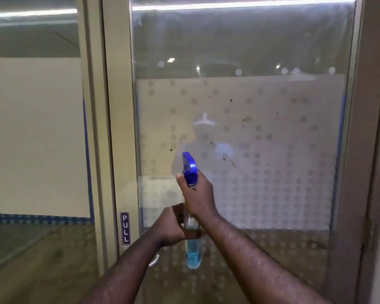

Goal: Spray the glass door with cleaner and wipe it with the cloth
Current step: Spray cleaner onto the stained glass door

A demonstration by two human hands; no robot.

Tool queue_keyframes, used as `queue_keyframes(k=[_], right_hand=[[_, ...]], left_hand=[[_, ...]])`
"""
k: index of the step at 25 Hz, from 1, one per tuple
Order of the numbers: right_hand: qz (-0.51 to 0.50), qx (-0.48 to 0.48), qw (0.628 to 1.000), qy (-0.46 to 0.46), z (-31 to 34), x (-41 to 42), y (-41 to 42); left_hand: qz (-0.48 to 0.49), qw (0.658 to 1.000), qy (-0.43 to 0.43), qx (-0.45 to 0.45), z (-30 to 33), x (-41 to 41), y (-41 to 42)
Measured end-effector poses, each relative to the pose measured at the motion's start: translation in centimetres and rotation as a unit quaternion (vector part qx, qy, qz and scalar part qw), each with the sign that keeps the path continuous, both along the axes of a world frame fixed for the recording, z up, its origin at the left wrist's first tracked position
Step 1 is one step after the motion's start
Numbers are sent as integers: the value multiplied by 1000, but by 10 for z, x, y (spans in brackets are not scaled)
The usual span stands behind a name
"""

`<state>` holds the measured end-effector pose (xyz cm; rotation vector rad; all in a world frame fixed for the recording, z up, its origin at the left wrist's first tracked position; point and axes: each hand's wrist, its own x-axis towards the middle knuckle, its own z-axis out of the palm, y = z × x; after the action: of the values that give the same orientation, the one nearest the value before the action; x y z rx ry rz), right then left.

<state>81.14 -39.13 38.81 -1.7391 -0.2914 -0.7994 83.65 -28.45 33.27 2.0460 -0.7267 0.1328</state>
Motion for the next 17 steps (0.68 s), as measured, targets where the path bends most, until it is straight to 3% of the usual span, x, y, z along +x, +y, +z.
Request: queue_keyframes(k=[8, 17], right_hand=[[-64, -2, 997, -51, 76, 26, 9], [-121, -47, 990, -45, 92, 48, 1]], left_hand=[[-38, 998, -43, 5, 79, 36, 3], [-28, 999, -36, -16, 85, 60, -10]])
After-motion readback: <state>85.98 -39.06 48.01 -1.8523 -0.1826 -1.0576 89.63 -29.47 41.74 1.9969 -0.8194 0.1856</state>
